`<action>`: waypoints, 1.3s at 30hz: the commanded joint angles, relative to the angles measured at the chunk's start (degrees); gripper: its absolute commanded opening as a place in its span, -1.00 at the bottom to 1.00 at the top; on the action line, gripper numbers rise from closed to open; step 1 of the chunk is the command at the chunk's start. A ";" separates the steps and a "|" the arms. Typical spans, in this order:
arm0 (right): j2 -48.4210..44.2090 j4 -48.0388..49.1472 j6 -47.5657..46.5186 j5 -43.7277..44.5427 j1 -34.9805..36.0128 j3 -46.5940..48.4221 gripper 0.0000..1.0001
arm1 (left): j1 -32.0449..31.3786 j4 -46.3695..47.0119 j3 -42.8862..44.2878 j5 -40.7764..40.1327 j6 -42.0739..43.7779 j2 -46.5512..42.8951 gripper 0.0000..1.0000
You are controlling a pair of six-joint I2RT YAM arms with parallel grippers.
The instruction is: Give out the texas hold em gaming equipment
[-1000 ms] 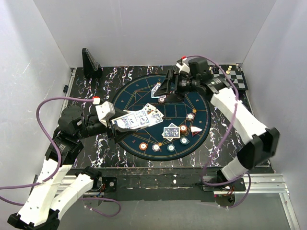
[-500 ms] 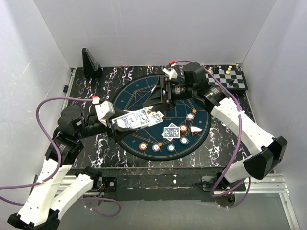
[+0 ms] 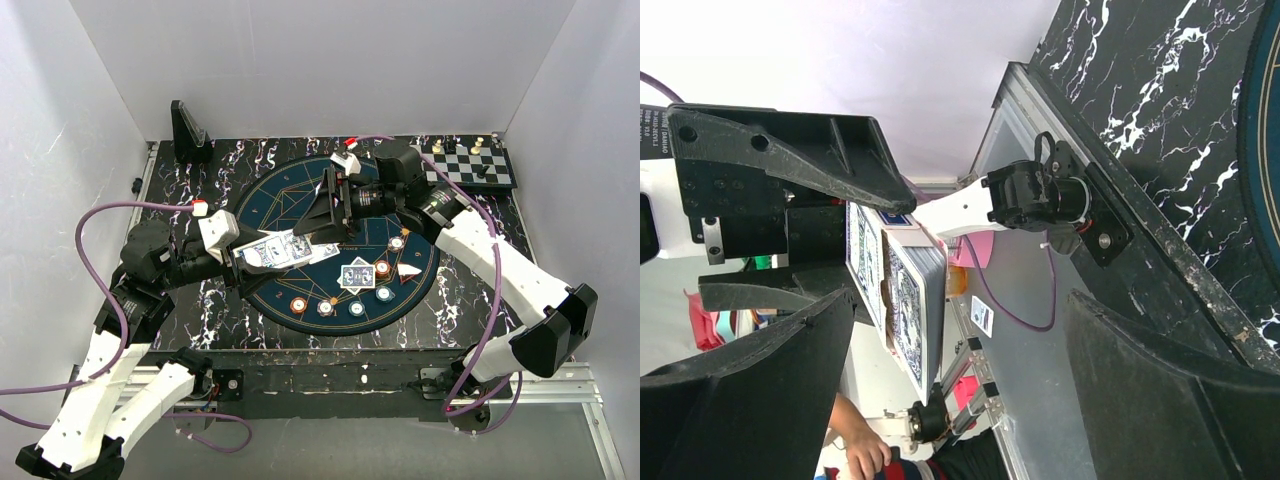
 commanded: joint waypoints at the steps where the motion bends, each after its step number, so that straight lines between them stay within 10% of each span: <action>1: -1.53 3.61 1.13 -1.77 0.52 -0.47 0.83 | 0.08 1.64 1.31 0.71 0.13 0.00 -1.00; 13: -1.53 6.94 3.95 -3.62 2.54 -3.45 0.23 | 0.08 3.31 1.13 -0.26 -0.84 0.09 -1.00; 39: -5.31 2.29 2.54 -4.32 -2.64 -3.99 -0.29 | 0.25 4.37 1.13 -0.17 -2.33 -0.44 -1.00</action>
